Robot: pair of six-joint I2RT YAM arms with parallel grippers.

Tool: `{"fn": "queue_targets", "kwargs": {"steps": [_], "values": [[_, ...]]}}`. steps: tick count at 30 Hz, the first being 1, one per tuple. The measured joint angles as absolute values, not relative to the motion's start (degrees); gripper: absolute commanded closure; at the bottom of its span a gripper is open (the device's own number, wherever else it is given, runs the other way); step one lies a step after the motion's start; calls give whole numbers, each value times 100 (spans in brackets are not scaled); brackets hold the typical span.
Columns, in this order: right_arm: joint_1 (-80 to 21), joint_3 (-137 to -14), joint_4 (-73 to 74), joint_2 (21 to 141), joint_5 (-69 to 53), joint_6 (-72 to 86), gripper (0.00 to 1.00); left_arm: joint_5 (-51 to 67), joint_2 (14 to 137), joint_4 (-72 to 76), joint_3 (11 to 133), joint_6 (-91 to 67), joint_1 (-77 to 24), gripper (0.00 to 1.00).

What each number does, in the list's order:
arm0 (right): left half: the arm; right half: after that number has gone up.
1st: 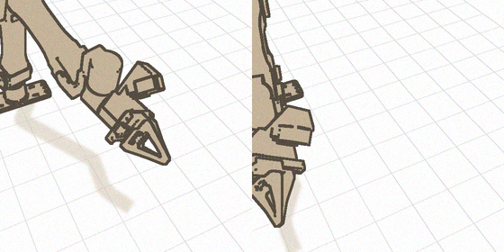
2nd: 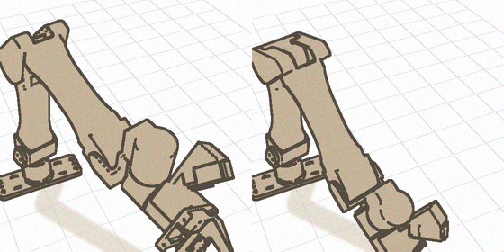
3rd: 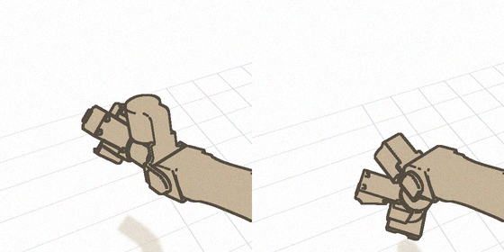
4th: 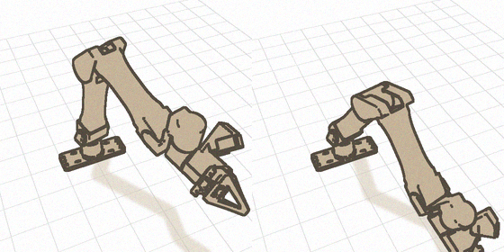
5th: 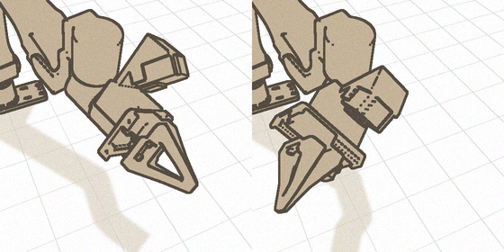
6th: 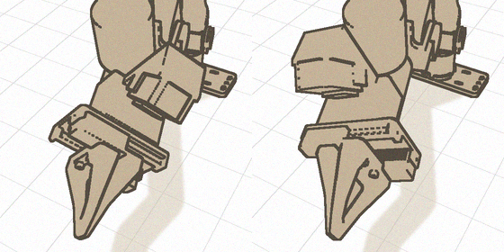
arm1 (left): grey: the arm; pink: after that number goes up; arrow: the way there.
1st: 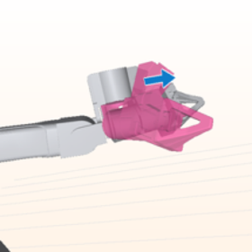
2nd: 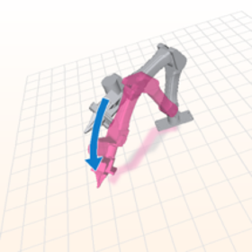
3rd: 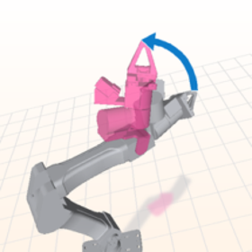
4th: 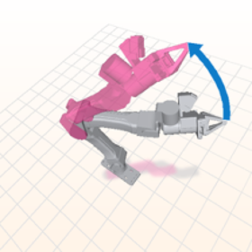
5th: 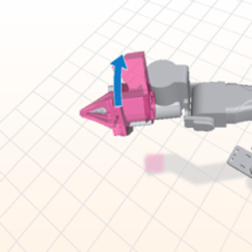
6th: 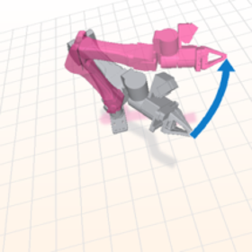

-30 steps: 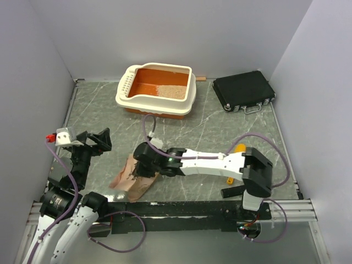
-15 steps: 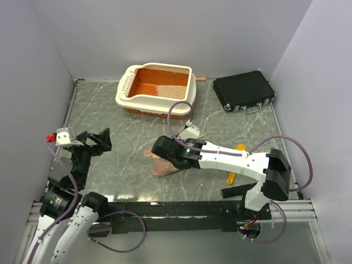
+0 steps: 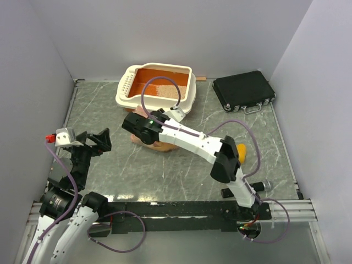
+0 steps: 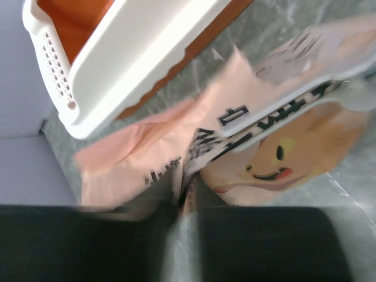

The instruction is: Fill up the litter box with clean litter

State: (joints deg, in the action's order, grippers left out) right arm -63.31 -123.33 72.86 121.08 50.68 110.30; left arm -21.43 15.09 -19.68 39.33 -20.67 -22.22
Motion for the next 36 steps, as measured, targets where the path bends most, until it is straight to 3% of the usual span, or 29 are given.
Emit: {"fn": "queue_targets", "kwargs": {"steps": [1,4,8,14,18,21,26,32,36], "values": [[-6309,-12451,7282,12265,5170,11078,20,-2150,1509,-1970,3933,-2067,-2239,3],[-6298,-12449,7225,12396,5310,11212,0,-2152,1511,-1973,3933,-2067,-2272,3],[-6296,-11946,6820,12044,5441,10989,0,-2150,1535,-1977,3933,-2067,-2283,3],[-6243,-9371,4724,10053,5242,8202,0,-2091,1638,-1986,3933,-2067,-2285,3],[-5533,-7286,2488,8042,3500,5380,0,-2053,1688,-2001,3933,-2064,-2285,3],[-4215,-6545,1684,7076,1509,3566,0,-1994,1791,-2001,3933,-2064,-2285,3],[-3809,-7240,2287,7463,-49,722,0,-1772,2018,-2003,3933,-2043,-2285,3],[-4224,-6842,2582,7975,49,-1166,0,-1601,2324,-2091,3933,-2021,-2285,3],[-4493,-6617,2552,8084,132,-1621,0,-1533,2418,-2099,3933,-2018,-2285,3]]}}
